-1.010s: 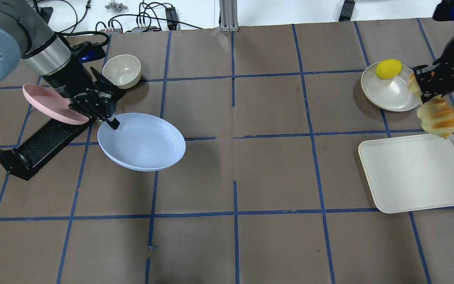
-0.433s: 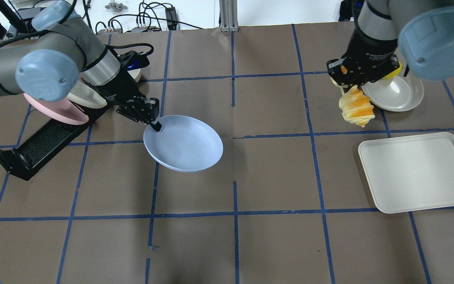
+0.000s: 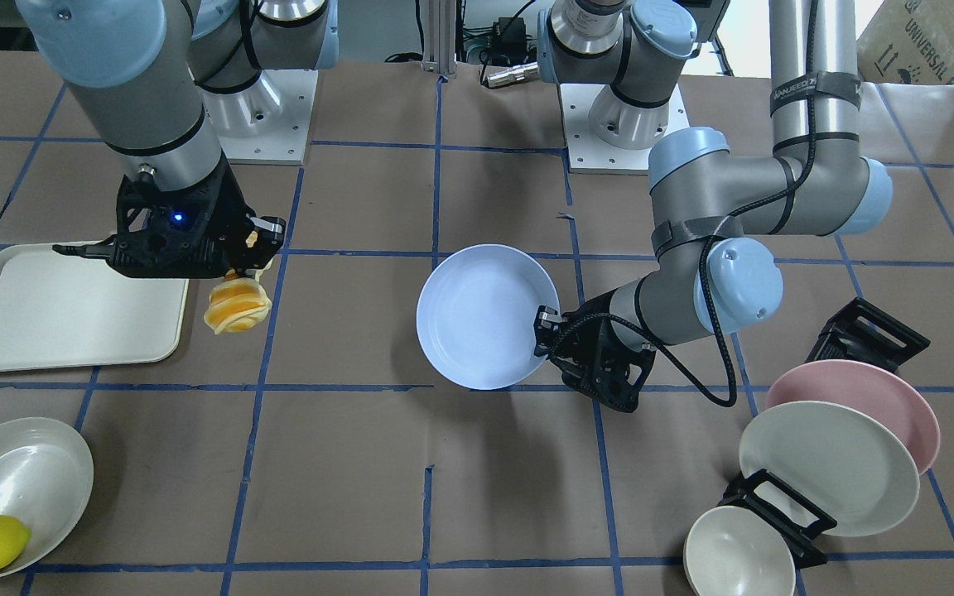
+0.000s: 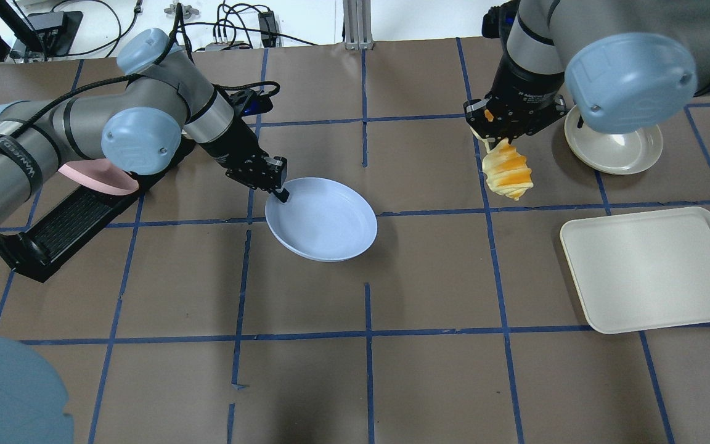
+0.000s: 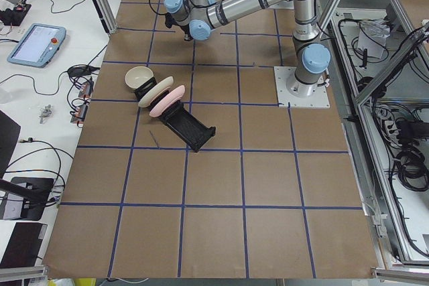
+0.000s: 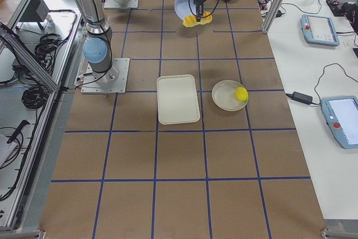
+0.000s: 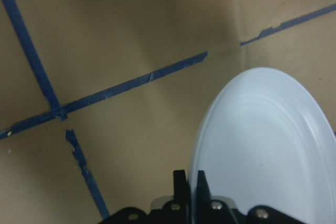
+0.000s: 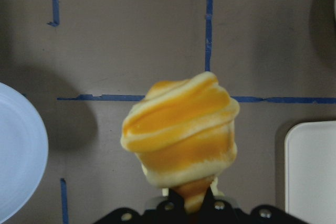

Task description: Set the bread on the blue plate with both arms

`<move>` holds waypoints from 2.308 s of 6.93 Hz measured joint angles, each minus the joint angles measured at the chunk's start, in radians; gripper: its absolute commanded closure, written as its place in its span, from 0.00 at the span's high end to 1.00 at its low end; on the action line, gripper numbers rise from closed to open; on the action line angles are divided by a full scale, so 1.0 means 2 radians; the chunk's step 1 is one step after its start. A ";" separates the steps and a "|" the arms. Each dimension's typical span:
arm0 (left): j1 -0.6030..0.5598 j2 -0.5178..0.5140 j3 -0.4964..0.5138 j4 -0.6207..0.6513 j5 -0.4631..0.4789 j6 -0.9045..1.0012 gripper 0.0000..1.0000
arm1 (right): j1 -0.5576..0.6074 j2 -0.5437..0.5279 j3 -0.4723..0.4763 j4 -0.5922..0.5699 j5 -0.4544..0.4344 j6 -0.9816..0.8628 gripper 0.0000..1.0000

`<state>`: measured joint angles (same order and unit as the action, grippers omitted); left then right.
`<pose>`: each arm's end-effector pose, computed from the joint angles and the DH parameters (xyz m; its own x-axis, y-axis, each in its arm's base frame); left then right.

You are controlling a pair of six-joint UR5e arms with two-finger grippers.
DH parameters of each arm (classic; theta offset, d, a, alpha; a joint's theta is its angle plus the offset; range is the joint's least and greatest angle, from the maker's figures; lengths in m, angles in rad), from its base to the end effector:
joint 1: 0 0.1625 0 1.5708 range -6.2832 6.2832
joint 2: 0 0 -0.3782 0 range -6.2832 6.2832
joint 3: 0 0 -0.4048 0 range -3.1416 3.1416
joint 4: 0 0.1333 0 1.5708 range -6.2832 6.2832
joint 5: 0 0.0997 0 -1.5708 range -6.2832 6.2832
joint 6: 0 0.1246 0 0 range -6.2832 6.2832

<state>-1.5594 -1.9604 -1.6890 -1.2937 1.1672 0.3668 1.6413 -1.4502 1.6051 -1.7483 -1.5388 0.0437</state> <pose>-0.1757 -0.5703 0.1812 -0.8614 0.2555 0.4389 0.3191 0.9447 0.0764 0.1755 -0.5369 0.3532 -0.9991 -0.0275 -0.0329 -0.0268 0.9994 -0.0212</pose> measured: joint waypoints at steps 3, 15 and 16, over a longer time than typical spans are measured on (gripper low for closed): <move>-0.020 -0.036 0.000 0.071 -0.024 -0.002 0.14 | 0.038 0.031 0.003 -0.036 0.015 0.022 0.06; 0.019 0.047 0.013 0.048 0.101 -0.086 1.00 | 0.148 0.170 0.002 -0.196 -0.027 0.126 0.06; 0.019 0.067 0.020 0.019 0.134 -0.085 1.00 | 0.154 0.178 0.004 -0.199 -0.027 0.135 0.06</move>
<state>-1.5220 -1.8263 -1.6499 -1.2564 1.4359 0.1972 1.9492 -1.0937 1.6126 -2.1472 -1.5920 0.3142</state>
